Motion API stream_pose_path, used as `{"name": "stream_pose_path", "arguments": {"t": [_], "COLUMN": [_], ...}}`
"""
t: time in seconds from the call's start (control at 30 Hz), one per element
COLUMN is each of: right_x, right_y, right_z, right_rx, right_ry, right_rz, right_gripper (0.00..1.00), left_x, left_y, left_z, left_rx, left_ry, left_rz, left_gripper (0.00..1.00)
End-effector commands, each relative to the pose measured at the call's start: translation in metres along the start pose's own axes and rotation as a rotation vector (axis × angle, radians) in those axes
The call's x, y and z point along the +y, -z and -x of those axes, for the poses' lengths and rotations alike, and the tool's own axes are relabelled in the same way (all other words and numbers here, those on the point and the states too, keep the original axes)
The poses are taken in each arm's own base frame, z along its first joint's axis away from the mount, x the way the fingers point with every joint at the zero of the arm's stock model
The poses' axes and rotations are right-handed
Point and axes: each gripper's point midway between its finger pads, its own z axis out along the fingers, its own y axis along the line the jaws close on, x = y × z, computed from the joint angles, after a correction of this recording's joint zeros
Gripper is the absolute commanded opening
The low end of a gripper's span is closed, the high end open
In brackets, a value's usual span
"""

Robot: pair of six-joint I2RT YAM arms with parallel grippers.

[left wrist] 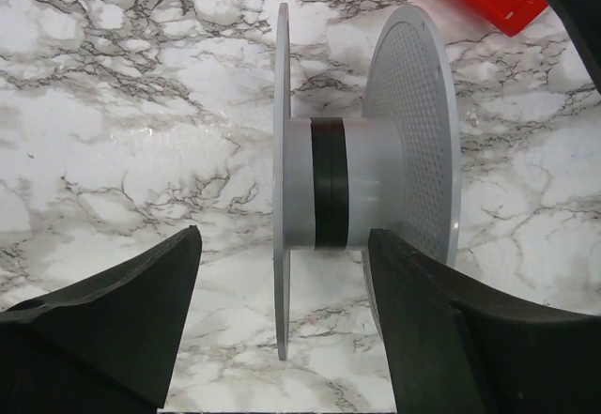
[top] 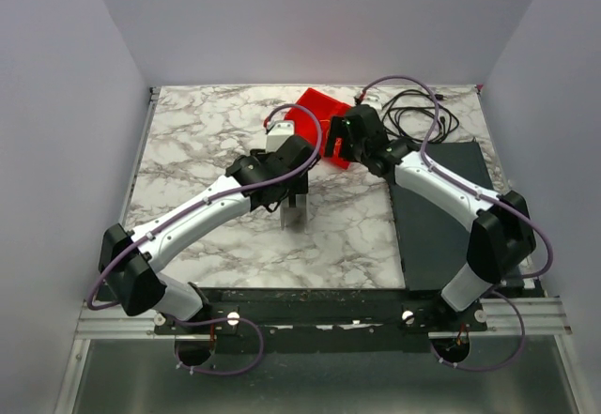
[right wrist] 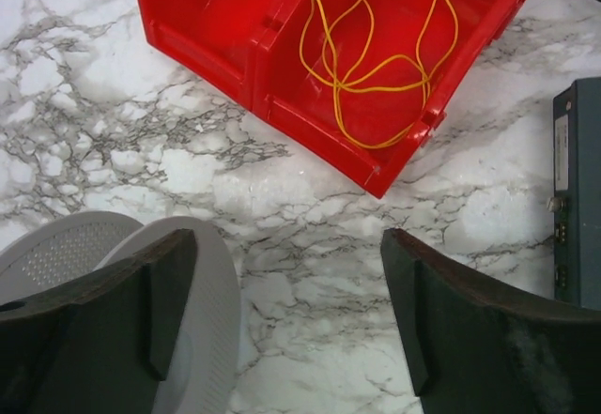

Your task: Wrap the cables

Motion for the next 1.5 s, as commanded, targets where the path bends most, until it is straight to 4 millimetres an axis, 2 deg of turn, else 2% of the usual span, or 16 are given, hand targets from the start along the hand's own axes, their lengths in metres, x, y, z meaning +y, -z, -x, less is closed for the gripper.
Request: {"name": "stream_pose_path", "arguments": {"t": [0.0, 0.03, 0.07, 0.2, 0.33, 0.43, 0.6, 0.77, 1.07, 1.13, 1.2, 1.27, 1.3, 1.37, 1.47], "right_x": [-0.006, -0.01, -0.013, -0.027, -0.027, -0.03, -0.035, -0.032, -0.028, -0.028, -0.029, -0.031, -0.034, -0.033, -0.03], "right_y": [-0.028, -0.036, -0.044, -0.079, -0.108, -0.129, -0.152, -0.16, -0.179, -0.182, -0.185, -0.182, -0.179, -0.165, -0.132], "right_z": [0.023, 0.026, 0.03, 0.035, 0.037, 0.031, 0.023, 0.014, -0.002, -0.005, -0.007, 0.0, 0.007, 0.03, 0.076], "right_rx": [-0.055, -0.062, -0.068, -0.061, -0.051, -0.022, 0.014, 0.036, 0.07, 0.076, 0.078, 0.066, 0.051, 0.004, -0.074], "right_ry": [0.001, -0.001, -0.003, 0.017, 0.081, 0.105, 0.122, 0.11, 0.094, 0.091, 0.091, 0.09, 0.09, 0.099, 0.118], "right_rz": [-0.008, -0.009, -0.006, -0.028, -0.042, -0.063, -0.099, -0.081, -0.058, -0.06, -0.063, -0.089, -0.109, -0.122, -0.148], "right_gripper": [0.81, 0.69, 0.63, 0.5, 0.47, 0.46, 0.45, 0.41, 0.41, 0.38, 0.29, 0.06, 0.01, 0.01, 0.01], "left_x": [0.0, 0.001, 0.0, 0.0, 0.003, 0.006, 0.011, 0.018, 0.023, 0.023, 0.022, 0.021, 0.02, 0.018, 0.013], "left_y": [0.024, 0.027, 0.031, 0.046, 0.059, 0.067, 0.074, 0.08, 0.078, 0.078, 0.078, 0.078, 0.078, 0.08, 0.086], "left_z": [0.03, 0.034, 0.038, 0.052, 0.063, 0.067, 0.066, 0.063, 0.052, 0.052, 0.051, 0.052, 0.052, 0.054, 0.06], "left_rx": [-0.075, -0.083, -0.091, -0.121, -0.146, -0.158, -0.161, -0.169, -0.15, -0.147, -0.145, -0.145, -0.145, -0.148, -0.165], "left_ry": [0.009, 0.007, 0.004, 0.001, 0.002, 0.011, 0.028, 0.042, 0.052, 0.053, 0.052, 0.051, 0.049, 0.046, 0.035], "left_rz": [-0.024, -0.029, -0.038, -0.067, -0.086, -0.1, -0.115, -0.119, -0.116, -0.117, -0.118, -0.122, -0.129, -0.144, -0.176], "left_gripper": [0.77, 0.78, 0.78, 0.78, 0.79, 0.79, 0.79, 0.79, 0.78, 0.78, 0.78, 0.78, 0.78, 0.78, 0.78]}}
